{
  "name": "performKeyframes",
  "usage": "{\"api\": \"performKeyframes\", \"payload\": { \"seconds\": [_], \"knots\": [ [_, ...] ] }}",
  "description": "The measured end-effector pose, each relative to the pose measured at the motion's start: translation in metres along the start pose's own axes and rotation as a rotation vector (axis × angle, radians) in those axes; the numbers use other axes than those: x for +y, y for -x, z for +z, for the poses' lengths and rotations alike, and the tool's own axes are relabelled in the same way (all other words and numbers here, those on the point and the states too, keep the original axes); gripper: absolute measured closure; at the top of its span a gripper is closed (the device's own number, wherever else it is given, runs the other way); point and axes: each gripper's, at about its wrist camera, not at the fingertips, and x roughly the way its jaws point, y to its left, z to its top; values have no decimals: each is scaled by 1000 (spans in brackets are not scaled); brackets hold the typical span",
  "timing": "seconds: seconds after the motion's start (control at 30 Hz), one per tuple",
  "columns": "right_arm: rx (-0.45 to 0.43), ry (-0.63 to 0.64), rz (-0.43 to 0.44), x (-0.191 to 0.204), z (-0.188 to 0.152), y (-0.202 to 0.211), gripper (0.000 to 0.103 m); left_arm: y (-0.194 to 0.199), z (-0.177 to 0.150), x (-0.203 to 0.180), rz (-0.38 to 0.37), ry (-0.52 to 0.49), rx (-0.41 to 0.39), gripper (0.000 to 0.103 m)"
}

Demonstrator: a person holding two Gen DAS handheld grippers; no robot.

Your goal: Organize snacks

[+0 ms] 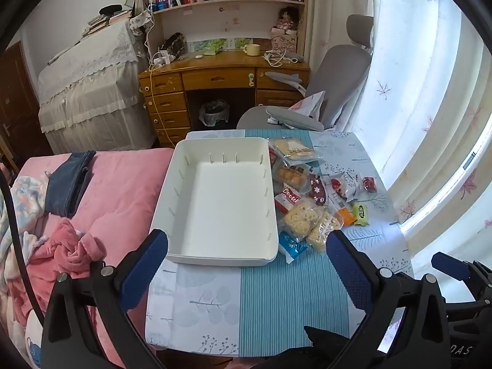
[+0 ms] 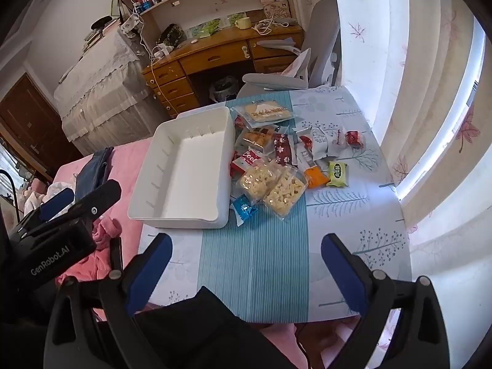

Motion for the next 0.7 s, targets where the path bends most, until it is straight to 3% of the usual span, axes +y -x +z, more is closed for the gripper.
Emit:
{"api": "performKeyframes", "payload": {
  "seconds": [0.7],
  "knots": [
    [-7,12,-20,-2,6,-9,5,-5,10,1,-16,1,11,1]
  ]
}}
